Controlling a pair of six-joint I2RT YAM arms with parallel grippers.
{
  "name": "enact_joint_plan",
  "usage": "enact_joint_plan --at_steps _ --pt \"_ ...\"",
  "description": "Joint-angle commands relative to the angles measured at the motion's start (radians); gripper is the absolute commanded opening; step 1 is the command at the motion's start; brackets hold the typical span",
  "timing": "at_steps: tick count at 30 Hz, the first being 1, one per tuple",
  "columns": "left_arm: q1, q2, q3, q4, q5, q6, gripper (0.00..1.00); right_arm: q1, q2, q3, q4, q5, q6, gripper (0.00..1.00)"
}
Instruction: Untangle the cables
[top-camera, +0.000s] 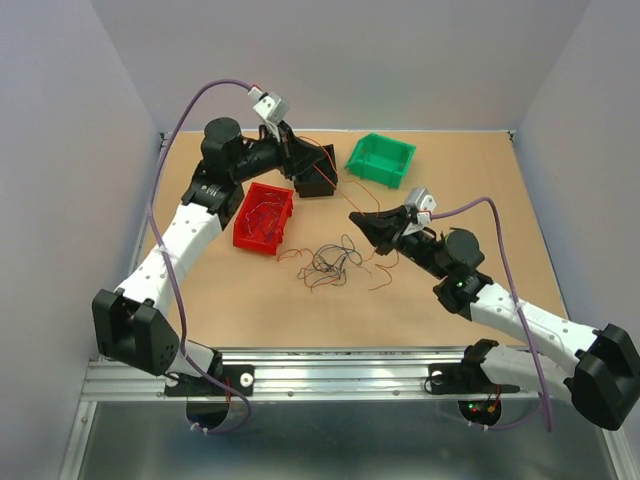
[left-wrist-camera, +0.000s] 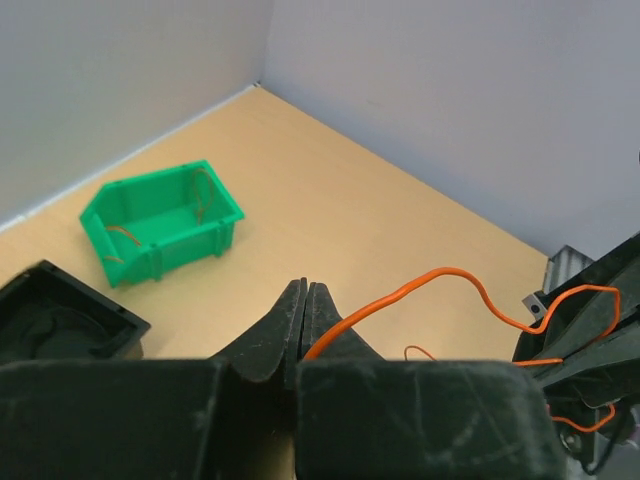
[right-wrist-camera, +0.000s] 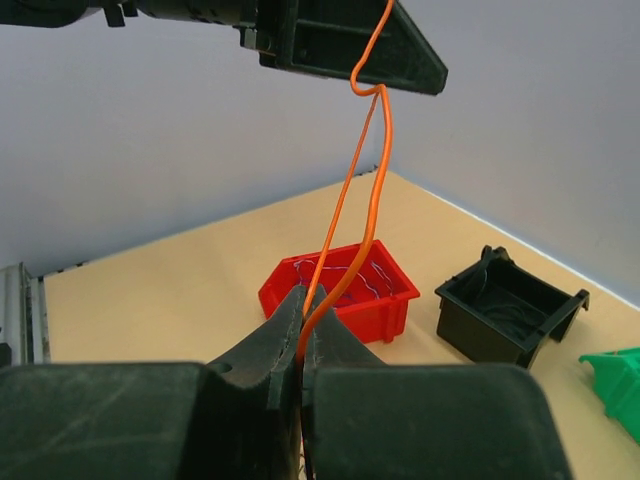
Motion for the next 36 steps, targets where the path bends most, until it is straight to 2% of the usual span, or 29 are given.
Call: enact_joint_plan --at_steps 1,3,7,11,12,13,17,18,22,32,36 --pt "0.102 0.067 0.044 0.115 -0.101 -0.022 0.0 0.001 -0.063 -0.039 0.013 0.015 -0.005 0.01" --pt "0.107 0.153 0.081 0.085 -0.087 -0.022 0.0 0.001 -0.069 -0.028 0.012 0.031 -0.005 0.01" --pt "0.108 0.337 0.14 0.041 0.036 -0.054 0.0 0.002 -0.056 0.065 0.012 0.076 -0.009 0.01" --pt "0.107 0.418 0.159 0.021 0.085 -0.05 0.01 0.002 -0.003 0.157 0.01 0.137 -0.02 0.01" --pt "0.104 0.42 0.15 0.027 0.083 -0.049 0.02 0.002 0.014 0.202 0.012 0.154 -0.023 0.01" --pt "0.104 0.419 0.133 0.041 0.086 -0.048 0.09 0.002 0.043 0.22 0.01 0.171 -0.034 0.01" --pt "0.104 0.371 0.076 0.093 0.085 -0.042 0.24 0.001 0.098 0.285 0.007 0.298 -0.043 0.01" --pt "0.104 0.353 0.059 0.108 0.062 -0.034 0.3 0.001 0.105 0.305 -0.014 0.336 -0.04 0.01" --pt "0.107 0.255 -0.026 0.179 -0.038 -0.016 0.42 -0.001 0.152 0.348 -0.077 0.39 -0.049 0.01" --pt "0.116 0.308 0.012 0.121 -0.102 0.038 0.43 -0.013 0.148 0.407 -0.1 0.424 -0.048 0.01" --pt "0.116 0.25 -0.043 0.191 -0.079 0.05 0.5 -0.019 0.192 0.483 -0.227 0.429 -0.049 0.01"
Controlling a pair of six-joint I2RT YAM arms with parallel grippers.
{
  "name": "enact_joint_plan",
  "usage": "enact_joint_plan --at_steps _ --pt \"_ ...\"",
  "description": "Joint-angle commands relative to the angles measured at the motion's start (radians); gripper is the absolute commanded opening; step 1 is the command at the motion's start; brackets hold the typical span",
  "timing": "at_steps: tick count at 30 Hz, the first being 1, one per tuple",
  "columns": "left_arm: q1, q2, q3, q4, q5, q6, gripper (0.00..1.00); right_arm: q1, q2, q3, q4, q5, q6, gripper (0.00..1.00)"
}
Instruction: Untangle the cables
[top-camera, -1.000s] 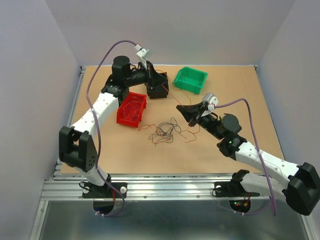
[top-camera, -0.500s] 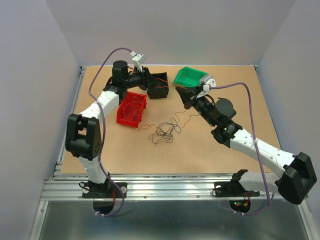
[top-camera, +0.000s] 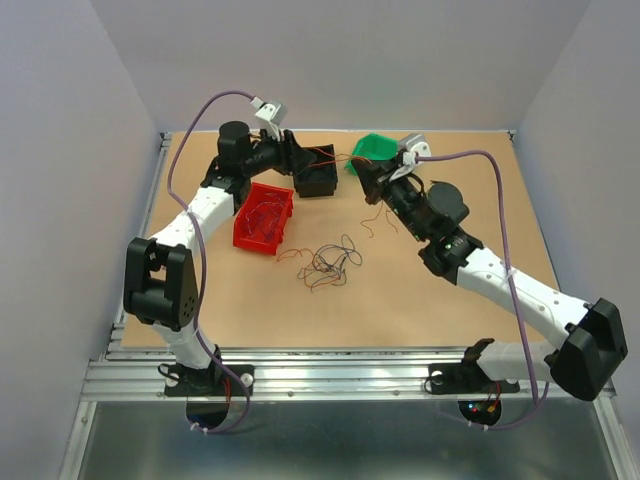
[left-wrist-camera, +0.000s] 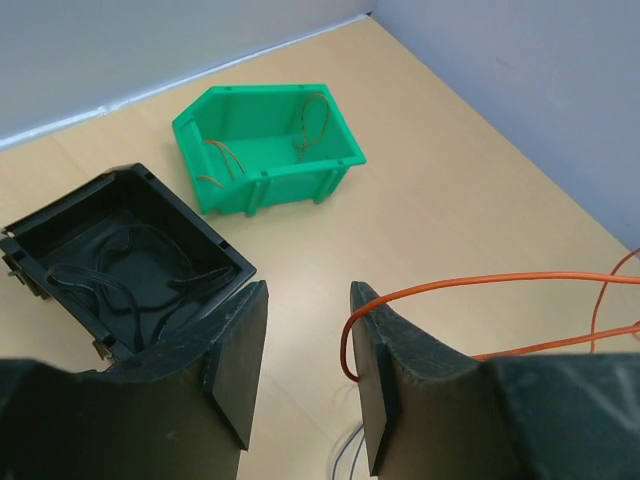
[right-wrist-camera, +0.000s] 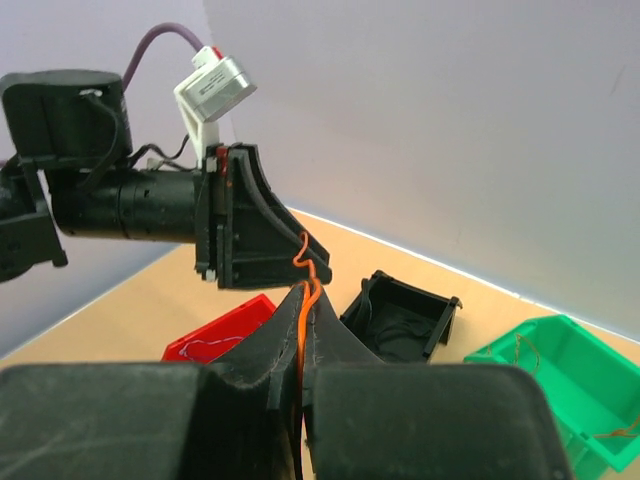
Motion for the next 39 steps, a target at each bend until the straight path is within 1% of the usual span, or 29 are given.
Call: enact_joint_plan --at_steps 1,4,5,6,7,8,9,10,12,16,21,24,27,32,35,39 --pt "0.017 -0.059 -0.03 0.092 -0.016 0.051 0.53 -0.011 0.042 0.156 -0.033 0.03 -0.012 0.01" --pt "0.017 -0.099 -0.044 0.101 0.03 0.057 0.56 -0.034 0.092 0.187 -0.082 0.016 -0.012 0.01" --pt "0.017 -0.113 -0.042 0.104 0.043 0.058 0.59 -0.044 0.13 0.214 -0.097 0.002 -0.006 0.01" --pt "0.017 -0.116 -0.041 0.103 0.057 0.06 0.6 -0.056 0.151 0.233 -0.114 -0.016 0.003 0.01" --pt "0.017 -0.122 -0.039 0.103 0.095 0.063 0.62 -0.079 0.171 0.251 -0.146 -0.06 0.023 0.01" --pt "0.017 -0.125 -0.035 0.1 0.109 0.064 0.68 -0.093 0.193 0.286 -0.162 -0.083 0.032 0.01" --pt "0.019 -0.136 -0.036 0.1 0.111 0.063 0.69 -0.109 0.237 0.299 -0.182 -0.132 0.038 0.01" --pt "0.019 -0.145 -0.035 0.1 0.111 0.066 0.7 -0.116 0.257 0.31 -0.189 -0.148 0.047 0.01" --pt "0.019 -0.166 -0.033 0.1 0.105 0.067 0.7 -0.126 0.311 0.342 -0.209 -0.173 0.054 0.01" --pt "0.017 -0.194 -0.033 0.098 0.106 0.063 0.71 -0.142 0.368 0.365 -0.208 -0.2 0.069 0.01" --pt "0.017 -0.202 -0.035 0.072 0.084 0.083 0.71 -0.189 0.428 0.412 -0.228 -0.185 0.113 0.01" --pt "0.019 -0.214 -0.05 0.061 0.032 0.098 0.71 -0.226 0.463 0.445 -0.226 -0.179 0.152 0.01" --pt "0.017 -0.223 -0.067 0.065 -0.053 0.101 0.71 -0.27 0.495 0.489 -0.228 -0.18 0.164 0.01" --pt "0.017 -0.226 -0.093 0.086 -0.079 0.103 0.71 -0.315 0.56 0.575 -0.232 -0.136 0.172 0.01" --pt "0.017 -0.216 -0.093 0.089 -0.074 0.101 0.71 -0.346 0.613 0.629 -0.2 -0.136 0.172 0.01" --pt "0.017 -0.213 -0.099 0.094 -0.078 0.106 0.71 -0.38 0.701 0.693 -0.128 -0.183 0.181 0.01"
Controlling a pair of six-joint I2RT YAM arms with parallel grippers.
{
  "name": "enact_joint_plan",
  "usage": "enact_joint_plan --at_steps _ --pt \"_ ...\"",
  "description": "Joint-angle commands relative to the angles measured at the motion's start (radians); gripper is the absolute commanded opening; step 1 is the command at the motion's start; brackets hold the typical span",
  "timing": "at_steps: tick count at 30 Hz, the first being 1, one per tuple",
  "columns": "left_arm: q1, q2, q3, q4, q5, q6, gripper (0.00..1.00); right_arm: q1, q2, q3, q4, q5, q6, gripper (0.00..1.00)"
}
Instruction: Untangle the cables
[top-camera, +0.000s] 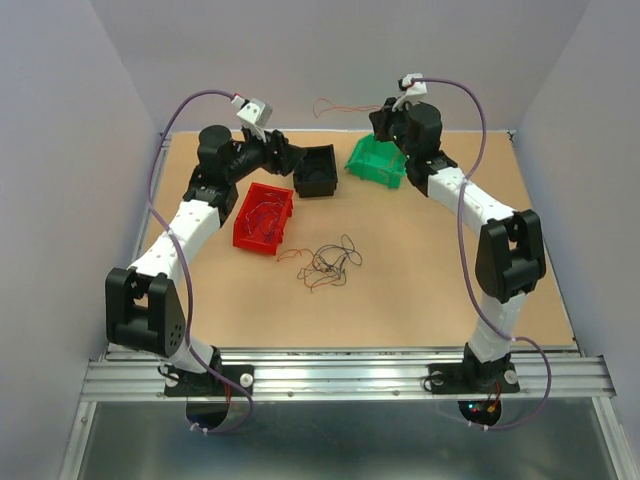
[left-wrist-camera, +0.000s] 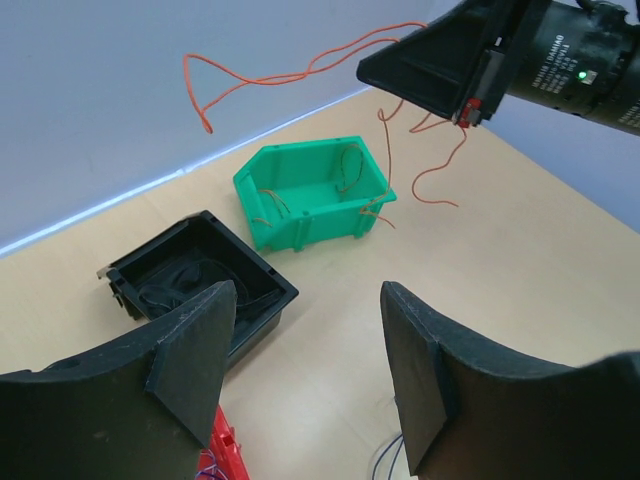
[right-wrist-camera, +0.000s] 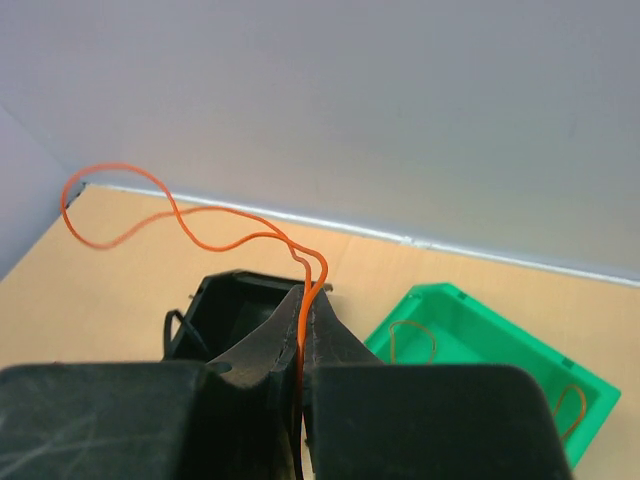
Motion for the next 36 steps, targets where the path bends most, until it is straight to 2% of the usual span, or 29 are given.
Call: enact_joint_plan --at_steps 1,4,9,19,23,27,30,36 --pt "0.0 -0.036 -0.012 0.057 -0.01 0.016 0.71 -0.029 0.09 0.111 0.148 -0.032 0.016 0.0" --pt "0.0 -0.036 -0.016 0.058 -0.008 0.018 0.71 -0.04 0.168 0.175 0.202 -0.023 -0.007 0.01" --pt "0.002 -0.05 -0.03 0.067 -0.007 0.021 0.7 -0.06 0.258 0.278 0.258 -0.095 0.001 0.0" --pt "0.0 -0.051 -0.035 0.071 0.01 0.015 0.7 -0.086 0.339 0.361 0.429 -0.187 0.045 0.0" --pt "0.0 -0.056 -0.039 0.074 0.012 0.016 0.7 -0.094 0.341 0.398 0.443 -0.195 0.068 0.01" --pt "0.0 -0.048 -0.038 0.074 0.01 0.018 0.7 -0.097 0.331 0.369 0.469 -0.201 0.068 0.01" --pt "0.0 -0.042 -0.036 0.074 0.013 0.013 0.7 -0.115 0.344 0.301 0.574 -0.207 0.084 0.01" --pt "0.0 -0.042 -0.038 0.075 0.01 0.016 0.7 -0.164 0.419 0.219 0.763 -0.277 0.225 0.01"
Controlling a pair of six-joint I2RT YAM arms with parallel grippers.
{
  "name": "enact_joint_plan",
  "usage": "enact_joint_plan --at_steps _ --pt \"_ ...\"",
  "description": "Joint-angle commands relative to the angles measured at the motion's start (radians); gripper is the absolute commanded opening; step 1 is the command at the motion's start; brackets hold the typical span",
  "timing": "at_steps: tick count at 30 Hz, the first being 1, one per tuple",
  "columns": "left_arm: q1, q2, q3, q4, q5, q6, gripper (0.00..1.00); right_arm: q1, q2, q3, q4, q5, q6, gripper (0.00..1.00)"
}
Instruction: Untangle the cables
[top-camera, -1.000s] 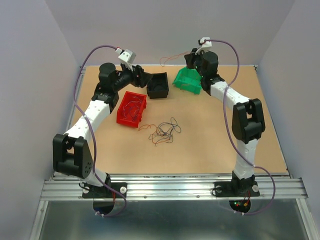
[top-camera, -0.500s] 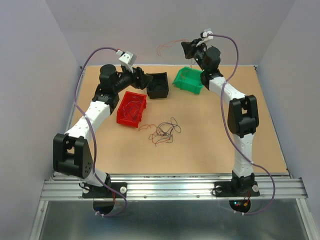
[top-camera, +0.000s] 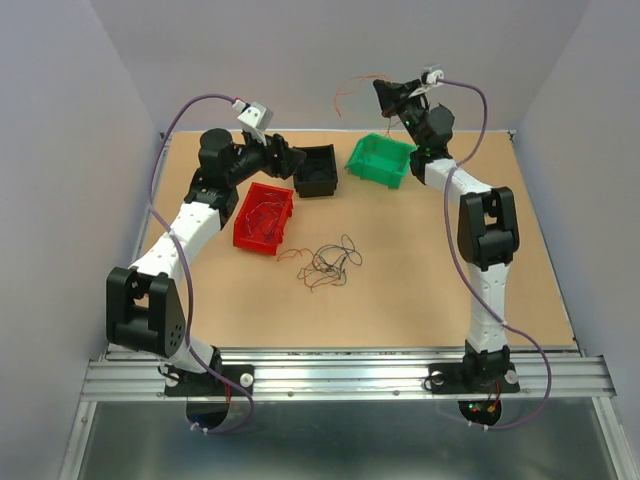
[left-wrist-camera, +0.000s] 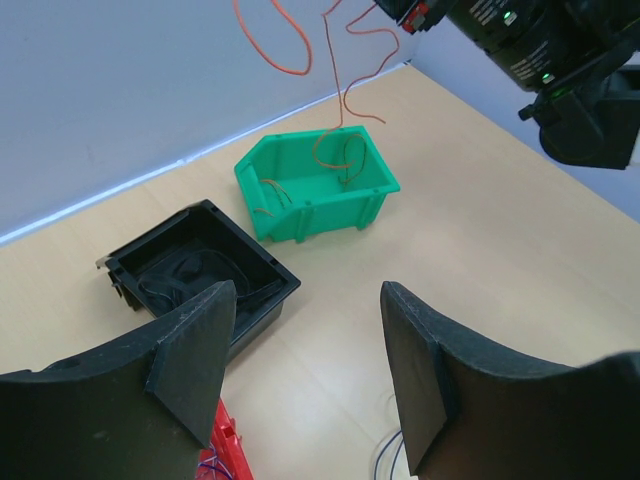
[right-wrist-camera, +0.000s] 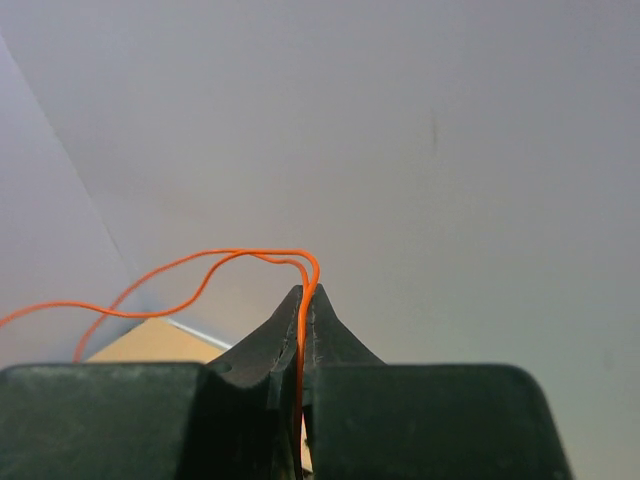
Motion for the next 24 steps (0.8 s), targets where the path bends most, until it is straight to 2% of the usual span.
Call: enact_joint_plan --at_steps 1,13,17,24 --pt "0.0 -0.038 -0.007 0.059 0.014 0.01 0.7 -0.039 0.08 -0.061 0.204 -0.05 0.095 0.0" --pt "0.002 -0.046 -0.011 0.057 0.026 0.012 0.7 -0.039 0.133 -0.296 0.417 -0.031 0.152 0.01" --pt "0.0 -0.051 -0.014 0.06 0.02 0.015 0.7 -0.04 0.104 -0.413 0.456 0.035 0.13 0.0" --pt "-0.002 0.055 0.059 0.023 0.035 0.005 0.69 -0.04 0.039 -0.568 0.462 0.146 0.135 0.0"
